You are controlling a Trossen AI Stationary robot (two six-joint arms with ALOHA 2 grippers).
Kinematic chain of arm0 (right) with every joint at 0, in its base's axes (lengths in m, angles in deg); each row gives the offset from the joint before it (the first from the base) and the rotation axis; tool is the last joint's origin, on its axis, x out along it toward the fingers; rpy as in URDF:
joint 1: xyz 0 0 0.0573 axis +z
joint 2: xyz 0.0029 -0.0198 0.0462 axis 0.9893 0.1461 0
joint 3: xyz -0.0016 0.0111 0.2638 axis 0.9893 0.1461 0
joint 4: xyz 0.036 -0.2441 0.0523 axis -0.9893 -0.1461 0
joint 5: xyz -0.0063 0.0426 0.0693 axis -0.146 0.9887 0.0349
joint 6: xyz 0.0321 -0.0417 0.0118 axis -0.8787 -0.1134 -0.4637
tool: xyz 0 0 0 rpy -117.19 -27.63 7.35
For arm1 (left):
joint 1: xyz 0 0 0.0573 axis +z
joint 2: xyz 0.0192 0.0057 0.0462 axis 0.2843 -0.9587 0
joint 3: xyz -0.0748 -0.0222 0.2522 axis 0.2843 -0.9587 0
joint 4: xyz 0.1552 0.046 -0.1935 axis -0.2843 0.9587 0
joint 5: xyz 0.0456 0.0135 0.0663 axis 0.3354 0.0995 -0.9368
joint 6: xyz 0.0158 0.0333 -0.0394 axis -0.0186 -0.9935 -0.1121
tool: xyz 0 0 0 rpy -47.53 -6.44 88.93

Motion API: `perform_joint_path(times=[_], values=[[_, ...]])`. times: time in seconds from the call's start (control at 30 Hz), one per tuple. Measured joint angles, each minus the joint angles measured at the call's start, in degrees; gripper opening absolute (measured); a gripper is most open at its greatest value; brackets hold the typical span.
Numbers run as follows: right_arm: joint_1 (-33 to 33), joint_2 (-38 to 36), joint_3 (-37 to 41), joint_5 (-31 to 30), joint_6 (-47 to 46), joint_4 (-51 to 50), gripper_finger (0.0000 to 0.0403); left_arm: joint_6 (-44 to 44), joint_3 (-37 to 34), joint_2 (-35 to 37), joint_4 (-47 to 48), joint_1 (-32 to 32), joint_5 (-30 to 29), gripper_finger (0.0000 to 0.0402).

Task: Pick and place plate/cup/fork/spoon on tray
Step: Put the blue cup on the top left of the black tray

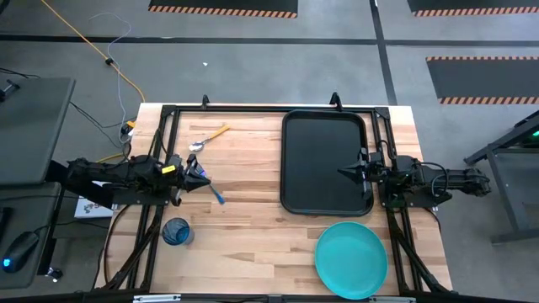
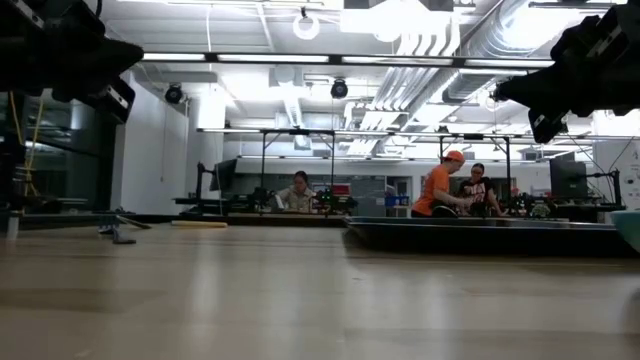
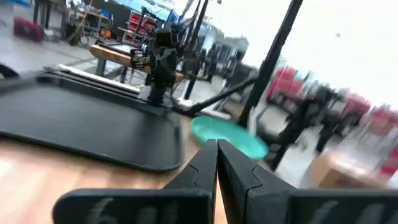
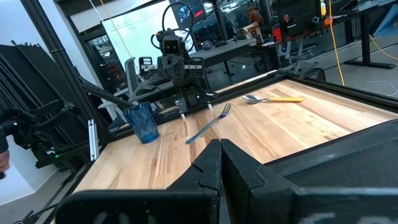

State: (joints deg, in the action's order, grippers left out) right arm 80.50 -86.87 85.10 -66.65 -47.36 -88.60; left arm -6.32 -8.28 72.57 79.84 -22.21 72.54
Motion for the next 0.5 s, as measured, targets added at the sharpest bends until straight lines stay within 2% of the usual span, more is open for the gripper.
perform_joint_path(times=[0.07,0.17,0.27,0.37,0.5], values=[[0.0,0.0,0.0,0.0,0.0,0.0,0.0000,4.8,0.0,0.0,-4.6,0.0,-2.1,0.0003],[0.0,0.0,0.0,0.0,0.0,0.0,0.0000,8.8,0.4,-1.4,-14.6,0.0,-10.7,0.0004],[0.0,0.0,0.0,0.0,0.0,0.0,0.0000,7.5,4.5,-4.8,-15.0,0.0,-13.8,0.0015],[0.0,0.0,0.0,0.0,0.0,0.0,0.0000,5.5,13.4,-12.1,-7.5,0.0,-12.6,0.0046],[0.0,0.0,0.0,0.0,0.0,0.0,0.0000,2.4,32.2,-25.0,16.6,0.0,-4.0,0.0109]])
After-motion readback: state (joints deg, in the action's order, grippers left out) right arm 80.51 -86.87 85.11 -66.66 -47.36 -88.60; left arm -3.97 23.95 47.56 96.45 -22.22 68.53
